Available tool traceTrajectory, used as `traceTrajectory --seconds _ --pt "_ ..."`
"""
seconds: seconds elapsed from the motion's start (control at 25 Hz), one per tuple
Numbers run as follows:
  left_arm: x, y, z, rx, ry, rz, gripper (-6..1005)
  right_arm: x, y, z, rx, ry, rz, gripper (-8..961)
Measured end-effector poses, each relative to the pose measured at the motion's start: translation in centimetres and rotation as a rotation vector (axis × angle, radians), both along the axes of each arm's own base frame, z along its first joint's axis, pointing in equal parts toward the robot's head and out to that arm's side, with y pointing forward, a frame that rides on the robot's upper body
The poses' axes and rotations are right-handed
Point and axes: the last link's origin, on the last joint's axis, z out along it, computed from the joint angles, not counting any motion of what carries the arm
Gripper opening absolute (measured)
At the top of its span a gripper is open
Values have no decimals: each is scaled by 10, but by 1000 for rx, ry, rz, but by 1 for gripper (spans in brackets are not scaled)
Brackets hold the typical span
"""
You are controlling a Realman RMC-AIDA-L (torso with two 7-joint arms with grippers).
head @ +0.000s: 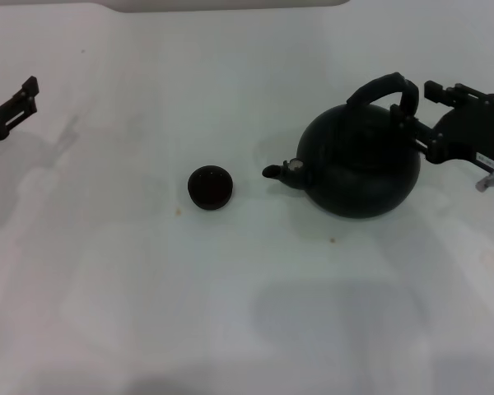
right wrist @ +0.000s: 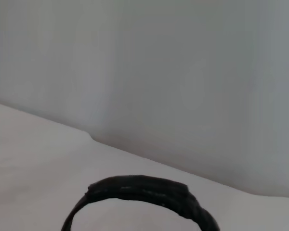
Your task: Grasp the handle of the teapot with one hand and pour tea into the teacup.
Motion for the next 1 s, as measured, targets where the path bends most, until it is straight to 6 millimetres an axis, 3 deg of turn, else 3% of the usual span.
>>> traceTrajectory --seconds 0.32,0.6,0.8,1.0 --pt "-1 -1 -1 -2 -2 3 876 10 -17 10 -34 -27 48 590" --pt "-4 -6 -4 -10 7 3 876 37 -42 53 16 84 98 589" --pt "-4 -12 -12 -19 -7 -18 876 73 -47 96 227 193 171 588" --pt "-1 -19 -15 16 -74 -49 876 94 -40 114 535 171 219 587"
